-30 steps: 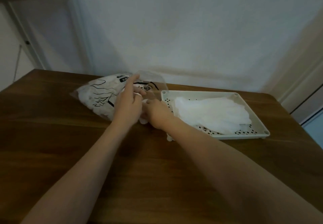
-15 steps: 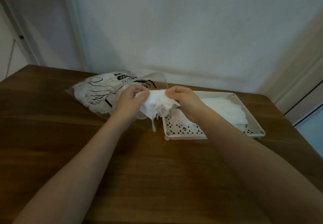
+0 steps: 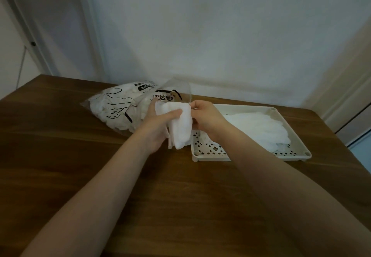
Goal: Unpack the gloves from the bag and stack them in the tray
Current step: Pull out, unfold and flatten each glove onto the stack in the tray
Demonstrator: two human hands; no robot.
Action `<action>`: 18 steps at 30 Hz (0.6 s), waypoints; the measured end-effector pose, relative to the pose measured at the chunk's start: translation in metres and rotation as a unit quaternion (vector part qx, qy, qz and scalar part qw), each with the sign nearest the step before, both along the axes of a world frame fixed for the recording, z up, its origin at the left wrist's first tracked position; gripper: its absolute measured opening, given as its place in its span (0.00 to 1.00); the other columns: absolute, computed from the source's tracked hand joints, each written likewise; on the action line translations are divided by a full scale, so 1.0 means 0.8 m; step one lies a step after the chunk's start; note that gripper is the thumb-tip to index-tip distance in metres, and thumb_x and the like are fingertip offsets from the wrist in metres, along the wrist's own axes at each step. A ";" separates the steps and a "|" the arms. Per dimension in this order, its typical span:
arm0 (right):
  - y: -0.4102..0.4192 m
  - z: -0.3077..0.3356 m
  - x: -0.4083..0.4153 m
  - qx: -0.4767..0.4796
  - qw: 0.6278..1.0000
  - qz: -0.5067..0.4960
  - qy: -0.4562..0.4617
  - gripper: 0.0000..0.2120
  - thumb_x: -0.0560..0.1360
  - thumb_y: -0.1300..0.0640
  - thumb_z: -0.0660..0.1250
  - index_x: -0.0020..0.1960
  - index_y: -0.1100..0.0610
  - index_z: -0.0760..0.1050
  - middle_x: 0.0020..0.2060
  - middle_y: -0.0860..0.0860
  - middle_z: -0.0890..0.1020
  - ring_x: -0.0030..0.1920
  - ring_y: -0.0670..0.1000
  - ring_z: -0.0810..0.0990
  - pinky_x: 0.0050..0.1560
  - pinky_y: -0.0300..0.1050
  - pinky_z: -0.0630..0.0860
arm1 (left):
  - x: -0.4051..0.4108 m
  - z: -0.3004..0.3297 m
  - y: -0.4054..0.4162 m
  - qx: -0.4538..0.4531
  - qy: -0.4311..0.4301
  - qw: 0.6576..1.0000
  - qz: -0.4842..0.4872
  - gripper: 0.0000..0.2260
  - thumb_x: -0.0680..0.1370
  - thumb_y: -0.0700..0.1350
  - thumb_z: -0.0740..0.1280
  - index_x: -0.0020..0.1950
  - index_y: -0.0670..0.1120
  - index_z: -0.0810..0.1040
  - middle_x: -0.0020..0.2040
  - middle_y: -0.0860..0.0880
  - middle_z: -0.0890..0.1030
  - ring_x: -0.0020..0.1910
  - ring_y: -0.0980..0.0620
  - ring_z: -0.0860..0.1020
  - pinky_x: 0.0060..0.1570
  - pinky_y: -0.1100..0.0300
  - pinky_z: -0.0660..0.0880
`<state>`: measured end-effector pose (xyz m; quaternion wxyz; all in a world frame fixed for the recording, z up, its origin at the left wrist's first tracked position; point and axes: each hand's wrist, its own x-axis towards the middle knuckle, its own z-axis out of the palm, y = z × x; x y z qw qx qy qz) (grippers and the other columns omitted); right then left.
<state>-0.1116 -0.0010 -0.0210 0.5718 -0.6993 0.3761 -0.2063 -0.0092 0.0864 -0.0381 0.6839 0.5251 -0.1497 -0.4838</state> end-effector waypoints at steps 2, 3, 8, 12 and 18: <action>-0.001 0.004 0.001 -0.070 0.997 -0.012 0.012 0.08 0.77 0.63 0.63 0.40 0.57 0.72 0.37 0.51 0.78 0.36 0.47 0.76 0.34 0.38 0.75 | 0.003 0.001 0.000 0.037 -0.078 0.996 0.016 0.29 0.74 0.37 0.68 0.71 0.55 0.62 0.59 0.49 0.72 0.49 0.44 0.76 0.38 0.51 0.77; -0.003 0.006 0.000 -0.101 0.995 -0.025 0.008 0.08 0.77 0.61 0.64 0.39 0.56 0.72 0.37 0.50 0.77 0.36 0.46 0.75 0.36 0.38 0.73 | 0.007 0.000 0.000 0.054 -0.102 0.993 0.028 0.23 0.76 0.40 0.67 0.68 0.53 0.66 0.54 0.48 0.74 0.44 0.45 0.78 0.32 0.55 0.75; -0.014 0.010 -0.006 -0.130 0.985 -0.108 -0.028 0.08 0.75 0.61 0.65 0.38 0.56 0.71 0.35 0.49 0.76 0.37 0.48 0.74 0.42 0.43 0.73 | 0.021 -0.002 0.003 0.044 -0.067 0.996 0.034 0.07 0.76 0.46 0.67 0.54 0.53 0.76 0.53 0.47 0.79 0.49 0.47 0.79 0.37 0.57 0.79; -0.014 0.008 -0.002 -0.103 0.984 -0.137 -0.056 0.06 0.76 0.63 0.63 0.40 0.56 0.71 0.36 0.52 0.77 0.35 0.48 0.74 0.41 0.44 0.75 | 0.023 0.000 0.000 0.039 -0.072 0.995 0.057 0.08 0.75 0.55 0.67 0.48 0.51 0.76 0.50 0.47 0.81 0.50 0.46 0.80 0.50 0.50 0.78; -0.022 0.010 -0.009 -0.115 0.989 -0.088 -0.034 0.11 0.77 0.69 0.59 0.48 0.54 0.74 0.47 0.53 0.81 0.43 0.48 0.80 0.49 0.43 0.77 | 0.023 0.005 -0.003 0.018 -0.043 0.995 0.087 0.11 0.78 0.55 0.63 0.48 0.48 0.78 0.46 0.49 0.83 0.46 0.48 0.81 0.46 0.54 0.78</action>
